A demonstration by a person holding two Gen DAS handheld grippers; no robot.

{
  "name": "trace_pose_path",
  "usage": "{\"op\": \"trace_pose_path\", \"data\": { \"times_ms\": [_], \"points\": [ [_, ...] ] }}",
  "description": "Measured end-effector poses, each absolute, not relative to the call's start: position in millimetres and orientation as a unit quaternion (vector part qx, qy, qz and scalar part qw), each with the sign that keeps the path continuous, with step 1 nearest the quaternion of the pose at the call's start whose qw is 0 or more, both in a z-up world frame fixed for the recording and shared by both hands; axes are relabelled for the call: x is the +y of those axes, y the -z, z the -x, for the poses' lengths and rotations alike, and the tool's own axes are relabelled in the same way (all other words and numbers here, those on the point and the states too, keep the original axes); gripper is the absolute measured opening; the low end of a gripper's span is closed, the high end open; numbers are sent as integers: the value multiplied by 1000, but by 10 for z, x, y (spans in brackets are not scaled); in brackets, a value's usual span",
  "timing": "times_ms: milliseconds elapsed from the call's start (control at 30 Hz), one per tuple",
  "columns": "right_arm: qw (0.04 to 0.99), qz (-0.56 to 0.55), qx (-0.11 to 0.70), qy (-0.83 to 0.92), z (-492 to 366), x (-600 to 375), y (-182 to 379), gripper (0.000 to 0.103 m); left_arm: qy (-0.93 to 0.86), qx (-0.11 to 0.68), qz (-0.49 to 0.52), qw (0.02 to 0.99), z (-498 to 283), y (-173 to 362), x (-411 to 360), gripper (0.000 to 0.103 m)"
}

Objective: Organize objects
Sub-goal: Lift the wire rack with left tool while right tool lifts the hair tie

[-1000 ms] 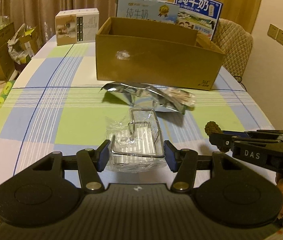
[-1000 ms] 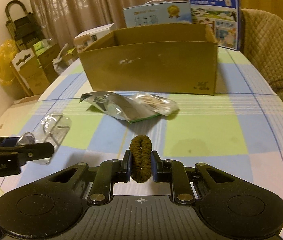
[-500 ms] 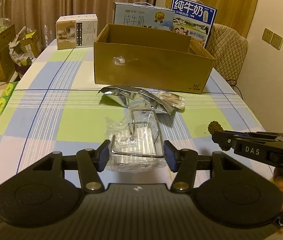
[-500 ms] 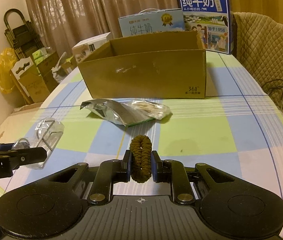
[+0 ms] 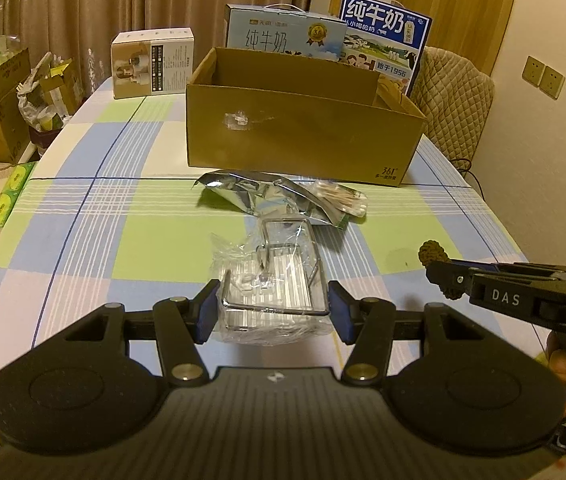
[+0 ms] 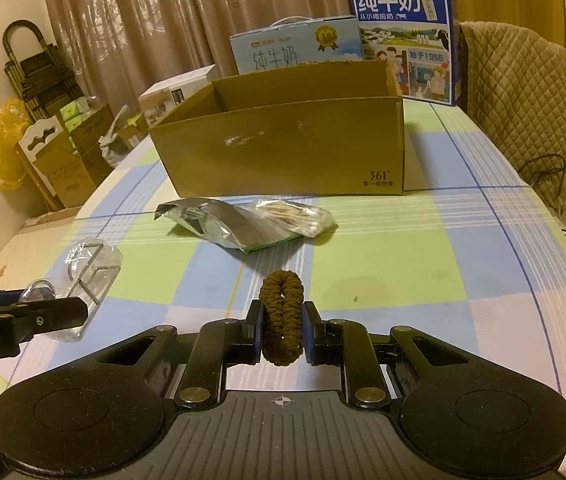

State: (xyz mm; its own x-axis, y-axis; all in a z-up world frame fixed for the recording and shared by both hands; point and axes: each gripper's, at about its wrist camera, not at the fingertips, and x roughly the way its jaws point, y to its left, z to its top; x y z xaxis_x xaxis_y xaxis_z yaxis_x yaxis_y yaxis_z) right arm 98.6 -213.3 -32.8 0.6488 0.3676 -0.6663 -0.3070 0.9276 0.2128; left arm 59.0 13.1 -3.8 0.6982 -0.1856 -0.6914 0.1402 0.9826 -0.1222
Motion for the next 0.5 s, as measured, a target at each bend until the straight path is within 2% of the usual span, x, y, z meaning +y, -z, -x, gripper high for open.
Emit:
{"op": "trace_pose_path", "data": {
  "times_ms": [500],
  "points": [
    [904,-45,383,-184,-1013,-2151,351,16,91,384,30,918,-615,80,108,51]
  ]
}}
